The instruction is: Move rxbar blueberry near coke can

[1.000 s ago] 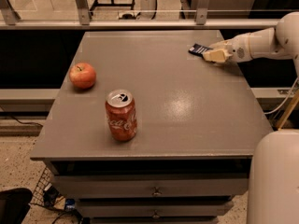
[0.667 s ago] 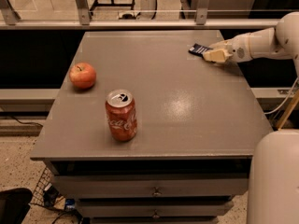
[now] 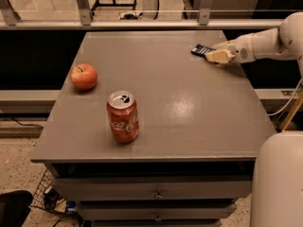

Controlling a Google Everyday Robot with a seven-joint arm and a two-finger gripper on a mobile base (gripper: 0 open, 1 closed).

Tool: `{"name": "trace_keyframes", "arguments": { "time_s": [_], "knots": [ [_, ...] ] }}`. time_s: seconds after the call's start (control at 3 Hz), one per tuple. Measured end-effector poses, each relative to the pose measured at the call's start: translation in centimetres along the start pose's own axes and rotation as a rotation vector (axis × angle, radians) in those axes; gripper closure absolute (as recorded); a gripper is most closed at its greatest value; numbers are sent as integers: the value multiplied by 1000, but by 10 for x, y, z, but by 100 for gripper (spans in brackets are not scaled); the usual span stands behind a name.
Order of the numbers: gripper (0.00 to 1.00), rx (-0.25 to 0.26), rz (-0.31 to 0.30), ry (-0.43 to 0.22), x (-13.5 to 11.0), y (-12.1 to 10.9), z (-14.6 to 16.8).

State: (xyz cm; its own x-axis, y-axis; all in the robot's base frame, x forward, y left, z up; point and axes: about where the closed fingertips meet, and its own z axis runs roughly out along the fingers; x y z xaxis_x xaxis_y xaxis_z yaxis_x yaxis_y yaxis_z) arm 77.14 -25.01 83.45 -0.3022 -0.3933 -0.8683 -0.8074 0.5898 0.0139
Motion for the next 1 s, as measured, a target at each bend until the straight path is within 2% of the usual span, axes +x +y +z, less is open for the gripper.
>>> {"name": "trace_keyframes", "arguments": {
  "time_s": [1.0],
  "knots": [
    [100, 0, 0, 0, 0, 0, 0]
  ]
}}
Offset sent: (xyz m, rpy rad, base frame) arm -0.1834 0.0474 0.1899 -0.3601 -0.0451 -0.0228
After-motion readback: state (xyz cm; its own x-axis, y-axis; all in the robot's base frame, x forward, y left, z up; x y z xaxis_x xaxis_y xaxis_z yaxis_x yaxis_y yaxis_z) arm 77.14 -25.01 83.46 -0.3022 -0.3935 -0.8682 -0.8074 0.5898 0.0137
